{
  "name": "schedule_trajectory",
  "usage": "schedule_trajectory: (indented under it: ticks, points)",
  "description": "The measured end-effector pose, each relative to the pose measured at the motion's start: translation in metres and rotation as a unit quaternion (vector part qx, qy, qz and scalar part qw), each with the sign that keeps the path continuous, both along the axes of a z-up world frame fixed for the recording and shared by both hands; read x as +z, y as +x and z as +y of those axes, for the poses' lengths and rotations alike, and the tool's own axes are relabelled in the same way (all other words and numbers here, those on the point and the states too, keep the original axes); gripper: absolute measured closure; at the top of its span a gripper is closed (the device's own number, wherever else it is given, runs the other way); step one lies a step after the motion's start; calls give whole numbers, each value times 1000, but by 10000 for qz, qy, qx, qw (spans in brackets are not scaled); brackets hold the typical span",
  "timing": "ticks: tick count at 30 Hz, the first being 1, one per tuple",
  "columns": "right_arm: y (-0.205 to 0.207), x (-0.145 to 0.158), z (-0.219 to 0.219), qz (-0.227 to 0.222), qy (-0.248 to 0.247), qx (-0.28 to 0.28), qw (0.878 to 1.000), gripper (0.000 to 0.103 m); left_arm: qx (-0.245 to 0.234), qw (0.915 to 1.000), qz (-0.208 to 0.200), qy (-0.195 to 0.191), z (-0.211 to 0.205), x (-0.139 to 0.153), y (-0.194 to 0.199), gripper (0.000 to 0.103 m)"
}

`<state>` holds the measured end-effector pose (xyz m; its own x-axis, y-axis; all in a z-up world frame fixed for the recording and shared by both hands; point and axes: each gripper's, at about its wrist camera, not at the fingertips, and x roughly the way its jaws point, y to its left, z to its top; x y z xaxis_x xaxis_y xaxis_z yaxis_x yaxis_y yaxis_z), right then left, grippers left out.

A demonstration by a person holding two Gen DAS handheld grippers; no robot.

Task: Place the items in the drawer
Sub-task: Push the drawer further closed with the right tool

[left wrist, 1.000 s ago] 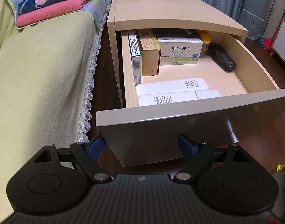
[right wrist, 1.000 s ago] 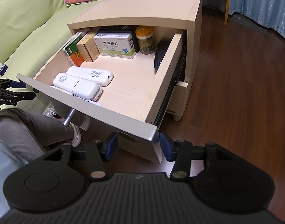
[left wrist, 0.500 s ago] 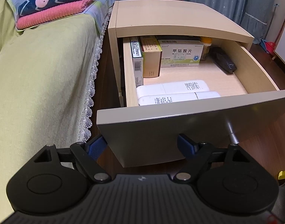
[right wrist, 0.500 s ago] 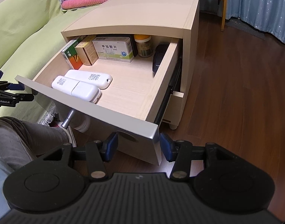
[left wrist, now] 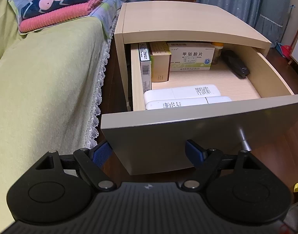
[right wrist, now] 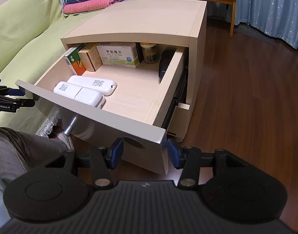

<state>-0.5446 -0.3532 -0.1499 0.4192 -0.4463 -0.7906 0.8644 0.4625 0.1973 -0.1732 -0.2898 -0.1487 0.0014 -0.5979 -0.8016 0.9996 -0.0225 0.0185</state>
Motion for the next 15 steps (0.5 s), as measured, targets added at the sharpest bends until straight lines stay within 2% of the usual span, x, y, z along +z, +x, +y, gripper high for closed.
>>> schedule_trajectory:
  ticks: [15]
  points:
    - [2, -2, -6, -52, -235, -83, 9997, 58, 95, 9999, -70, -50, -14, 0, -3, 21]
